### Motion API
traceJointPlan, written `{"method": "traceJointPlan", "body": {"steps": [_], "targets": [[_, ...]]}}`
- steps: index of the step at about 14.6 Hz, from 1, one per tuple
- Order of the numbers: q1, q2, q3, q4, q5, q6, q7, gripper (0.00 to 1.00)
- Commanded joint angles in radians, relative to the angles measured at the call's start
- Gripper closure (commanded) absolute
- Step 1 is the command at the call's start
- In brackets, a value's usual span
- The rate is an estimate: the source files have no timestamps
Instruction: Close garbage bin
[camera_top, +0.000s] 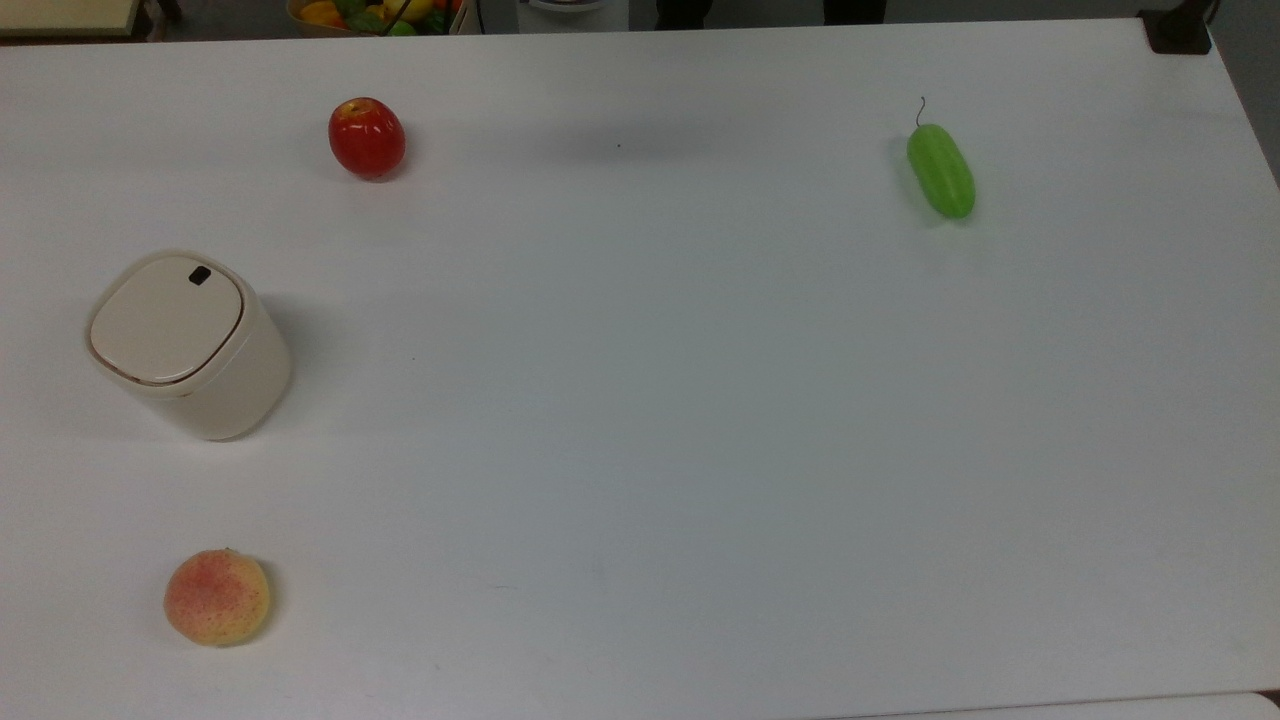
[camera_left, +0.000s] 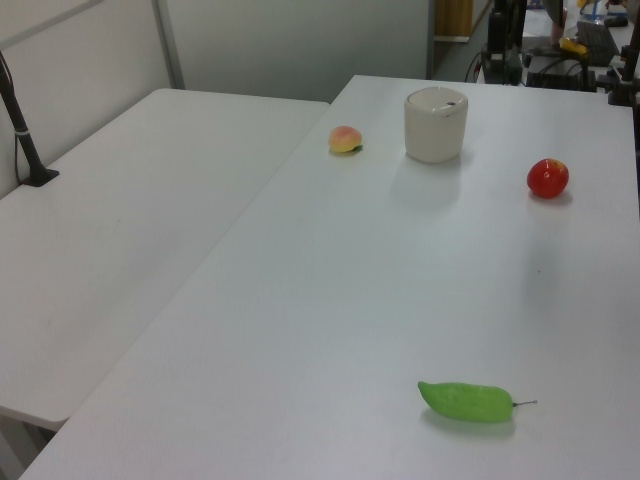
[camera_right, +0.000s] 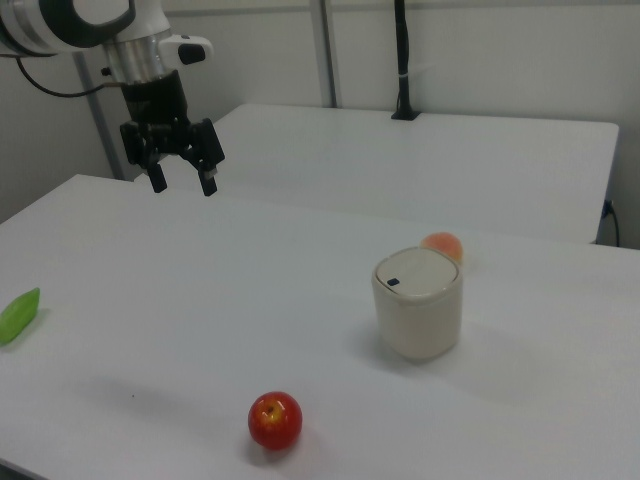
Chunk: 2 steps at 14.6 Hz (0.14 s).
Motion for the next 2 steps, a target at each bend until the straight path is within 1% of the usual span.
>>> {"method": "traceJointPlan", "body": {"steps": [1,2], "targets": [[0.007,-0.025,-0.006,-0.026,0.004,0.002,0.025,0.00],[0.007,-0.025,-0.006,-0.026,0.004,0.002,0.028,0.00]]}}
